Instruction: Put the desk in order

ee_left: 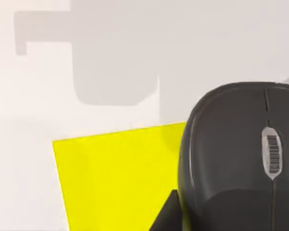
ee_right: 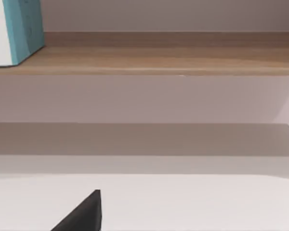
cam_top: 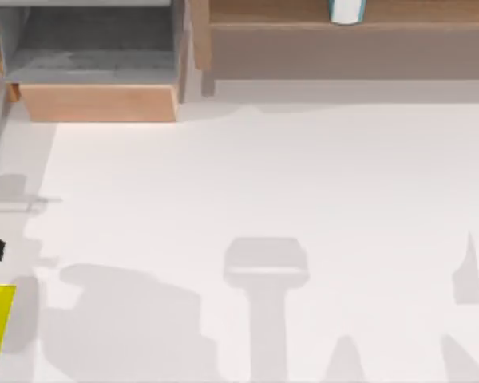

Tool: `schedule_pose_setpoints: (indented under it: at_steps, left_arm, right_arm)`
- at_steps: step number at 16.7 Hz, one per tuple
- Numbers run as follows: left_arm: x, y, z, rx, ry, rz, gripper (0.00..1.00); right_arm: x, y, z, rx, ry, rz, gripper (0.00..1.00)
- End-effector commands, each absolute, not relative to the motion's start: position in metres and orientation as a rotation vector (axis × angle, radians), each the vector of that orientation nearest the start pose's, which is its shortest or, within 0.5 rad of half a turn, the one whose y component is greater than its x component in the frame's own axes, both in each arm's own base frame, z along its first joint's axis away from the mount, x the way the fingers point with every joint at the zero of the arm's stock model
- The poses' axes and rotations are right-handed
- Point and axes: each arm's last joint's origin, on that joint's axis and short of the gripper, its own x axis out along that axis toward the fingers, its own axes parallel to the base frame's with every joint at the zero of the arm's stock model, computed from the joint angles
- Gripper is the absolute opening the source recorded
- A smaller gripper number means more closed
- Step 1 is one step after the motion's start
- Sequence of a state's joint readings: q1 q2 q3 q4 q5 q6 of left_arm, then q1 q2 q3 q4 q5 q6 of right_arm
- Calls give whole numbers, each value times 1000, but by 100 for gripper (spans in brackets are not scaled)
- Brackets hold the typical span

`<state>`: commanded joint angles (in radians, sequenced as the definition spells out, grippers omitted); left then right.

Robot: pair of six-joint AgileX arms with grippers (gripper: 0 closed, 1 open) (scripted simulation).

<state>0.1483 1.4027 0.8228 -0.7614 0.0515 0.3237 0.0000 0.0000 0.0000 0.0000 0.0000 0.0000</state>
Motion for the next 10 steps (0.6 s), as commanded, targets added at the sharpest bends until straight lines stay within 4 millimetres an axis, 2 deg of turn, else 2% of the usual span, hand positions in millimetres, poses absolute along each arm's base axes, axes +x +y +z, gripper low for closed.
schedule_pose_setpoints:
  at_steps: [10]
  left_arm:
    - [243,42,177,155,1265,-136,0]
  right_arm:
    - [106,-1,160,0,0,0,100]
